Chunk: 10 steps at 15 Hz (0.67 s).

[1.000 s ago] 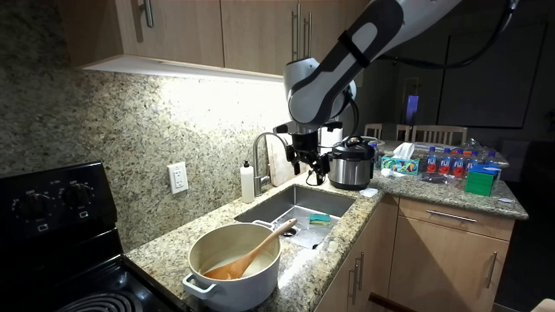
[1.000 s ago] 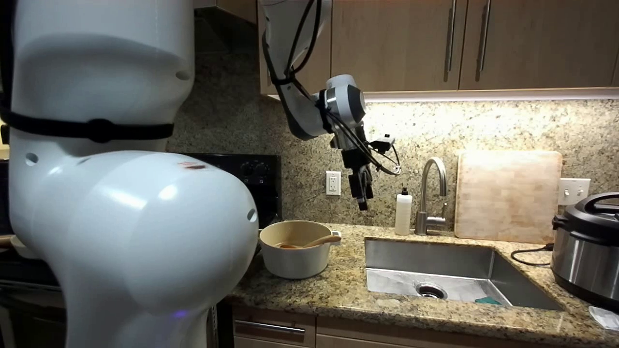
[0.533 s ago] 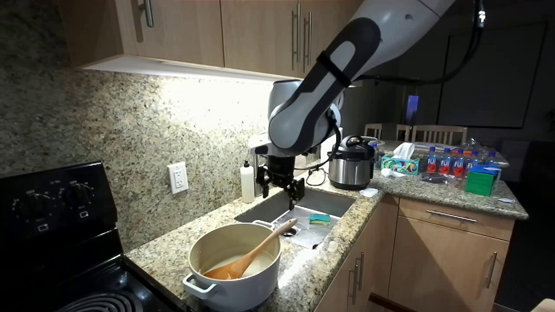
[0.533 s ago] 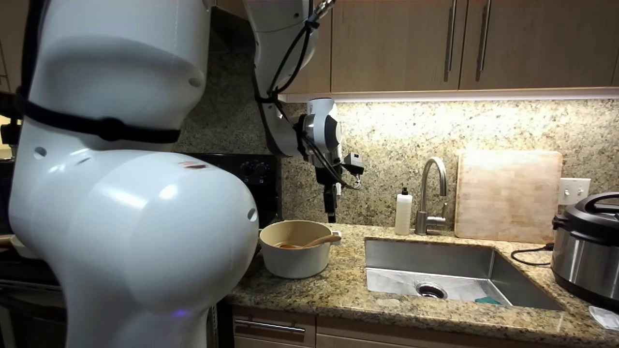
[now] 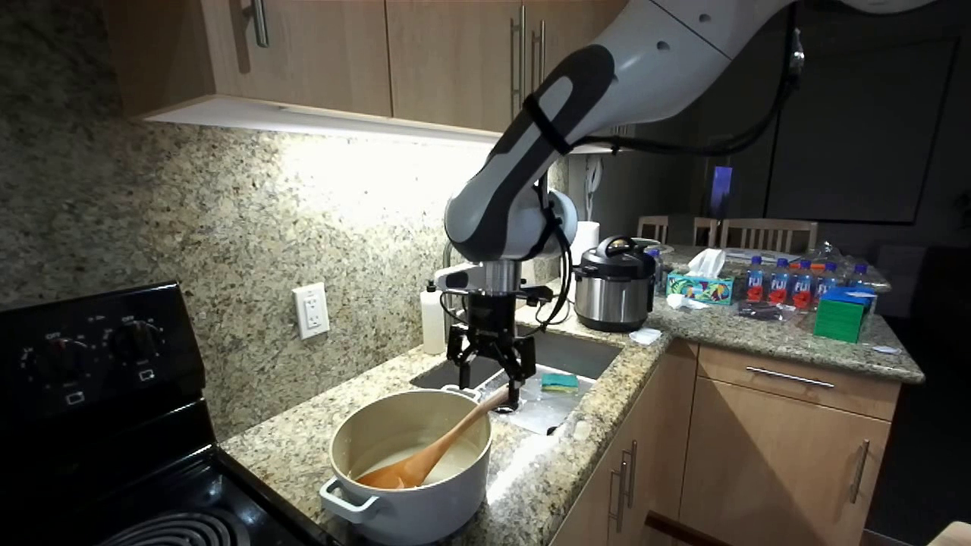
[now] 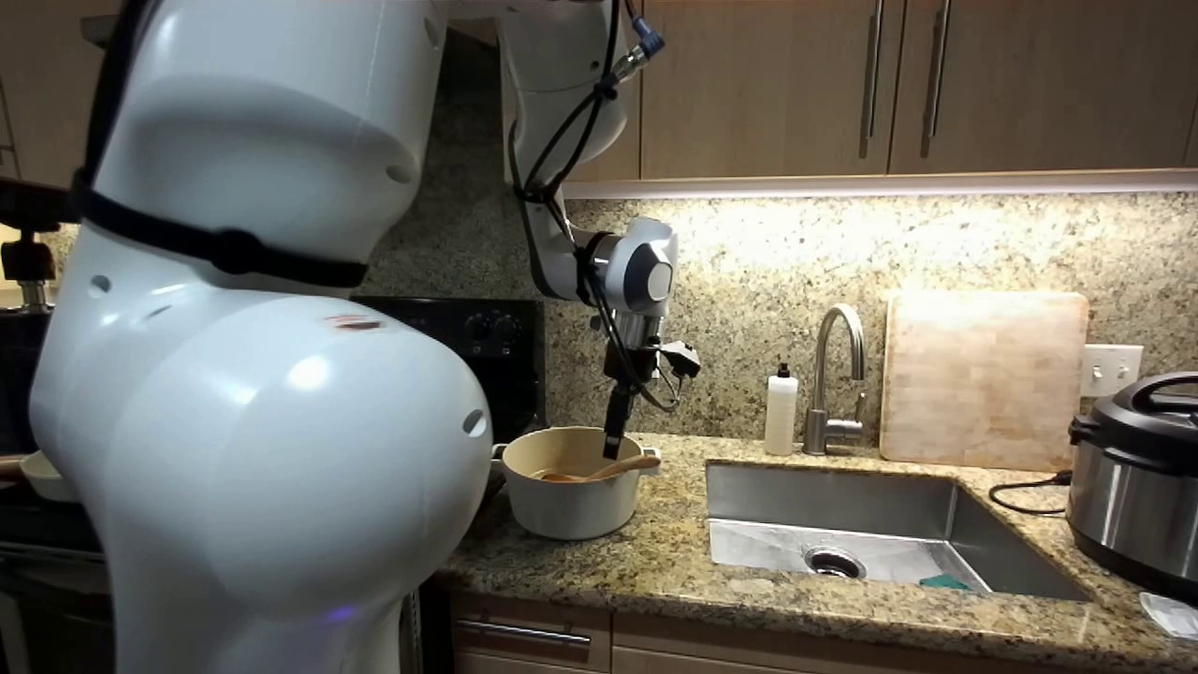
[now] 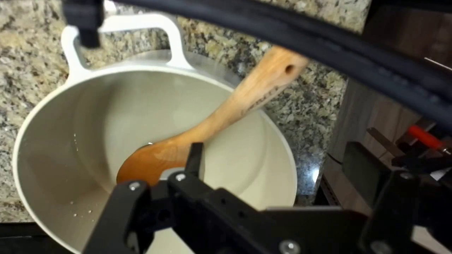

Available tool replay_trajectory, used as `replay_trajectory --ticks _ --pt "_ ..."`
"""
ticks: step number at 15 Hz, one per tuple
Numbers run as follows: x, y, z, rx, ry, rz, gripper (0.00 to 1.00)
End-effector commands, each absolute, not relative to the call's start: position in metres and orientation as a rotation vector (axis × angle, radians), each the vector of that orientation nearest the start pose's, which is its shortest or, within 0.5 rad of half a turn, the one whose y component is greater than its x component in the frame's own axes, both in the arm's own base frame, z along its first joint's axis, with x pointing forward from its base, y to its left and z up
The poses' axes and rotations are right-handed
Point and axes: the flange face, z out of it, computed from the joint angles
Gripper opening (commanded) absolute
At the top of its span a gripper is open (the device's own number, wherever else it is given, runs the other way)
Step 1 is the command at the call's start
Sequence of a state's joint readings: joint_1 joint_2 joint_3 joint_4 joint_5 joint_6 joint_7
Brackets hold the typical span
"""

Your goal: Pick up the cooking stick and stir in the pot

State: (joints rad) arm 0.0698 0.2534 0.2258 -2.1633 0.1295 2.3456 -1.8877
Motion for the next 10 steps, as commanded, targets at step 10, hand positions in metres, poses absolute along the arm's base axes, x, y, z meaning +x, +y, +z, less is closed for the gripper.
replay_trajectory --ticks 10 --pt "0.535 0.14 0.271 2.257 2.603 -0.061 1.0"
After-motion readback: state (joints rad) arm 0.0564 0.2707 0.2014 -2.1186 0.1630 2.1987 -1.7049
